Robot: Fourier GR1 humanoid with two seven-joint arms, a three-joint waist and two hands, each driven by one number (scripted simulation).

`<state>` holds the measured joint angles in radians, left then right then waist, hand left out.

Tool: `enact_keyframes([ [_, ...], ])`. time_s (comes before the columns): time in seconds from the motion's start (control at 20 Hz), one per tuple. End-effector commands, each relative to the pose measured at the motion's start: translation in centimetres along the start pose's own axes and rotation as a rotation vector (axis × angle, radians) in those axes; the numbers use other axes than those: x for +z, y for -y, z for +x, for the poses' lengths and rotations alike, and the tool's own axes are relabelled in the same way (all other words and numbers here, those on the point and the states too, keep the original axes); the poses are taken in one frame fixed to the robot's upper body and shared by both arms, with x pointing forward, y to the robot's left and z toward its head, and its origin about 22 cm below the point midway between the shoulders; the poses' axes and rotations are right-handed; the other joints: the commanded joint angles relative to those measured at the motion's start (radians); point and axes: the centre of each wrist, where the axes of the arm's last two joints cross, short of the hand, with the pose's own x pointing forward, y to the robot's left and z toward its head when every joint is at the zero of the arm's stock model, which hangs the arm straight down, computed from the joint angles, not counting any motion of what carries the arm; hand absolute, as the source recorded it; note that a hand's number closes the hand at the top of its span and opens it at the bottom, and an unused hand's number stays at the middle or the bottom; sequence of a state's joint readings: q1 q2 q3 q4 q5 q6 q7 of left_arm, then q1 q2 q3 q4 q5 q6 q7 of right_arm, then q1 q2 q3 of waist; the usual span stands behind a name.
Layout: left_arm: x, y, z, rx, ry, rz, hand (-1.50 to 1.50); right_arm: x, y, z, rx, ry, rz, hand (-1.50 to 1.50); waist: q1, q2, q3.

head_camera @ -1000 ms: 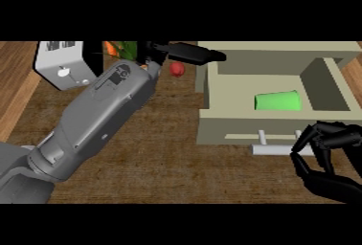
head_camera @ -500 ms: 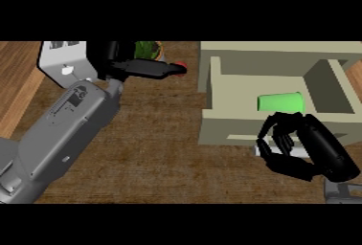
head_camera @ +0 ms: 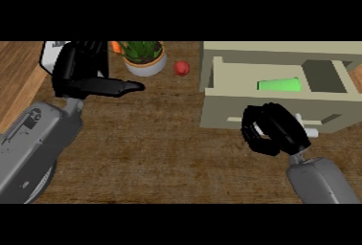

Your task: Pick up the cup, place it into the drawer and close the drawer

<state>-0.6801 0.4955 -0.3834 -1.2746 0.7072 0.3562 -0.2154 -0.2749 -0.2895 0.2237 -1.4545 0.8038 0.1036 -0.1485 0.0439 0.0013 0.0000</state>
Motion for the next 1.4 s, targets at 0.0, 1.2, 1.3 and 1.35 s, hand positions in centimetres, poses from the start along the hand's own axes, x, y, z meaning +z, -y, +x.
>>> enact_keyframes([
  [0.0,0.8,-2.1,-0.1,0.006,0.003,0.007,-1.50,-3.4,-2.5,-1.3,0.103,-0.005,0.059,1.50,-0.007,0.006,0.001],
  [1.2,5.3,-7.2,-1.0,0.047,-0.004,-0.053,-1.50,-10.7,4.1,-8.9,-0.060,-0.166,0.041,1.50,0.057,0.039,0.003],
  [1.3,4.7,-6.2,-1.2,0.056,-0.002,-0.051,-1.50,-10.4,5.9,-9.6,-0.081,-0.146,0.035,1.50,0.053,0.047,0.004],
  [1.35,5.6,-6.5,-1.9,0.050,-0.007,-0.072,-1.50,-10.9,4.2,-8.8,-0.075,-0.160,0.045,1.50,0.064,0.046,0.003],
])
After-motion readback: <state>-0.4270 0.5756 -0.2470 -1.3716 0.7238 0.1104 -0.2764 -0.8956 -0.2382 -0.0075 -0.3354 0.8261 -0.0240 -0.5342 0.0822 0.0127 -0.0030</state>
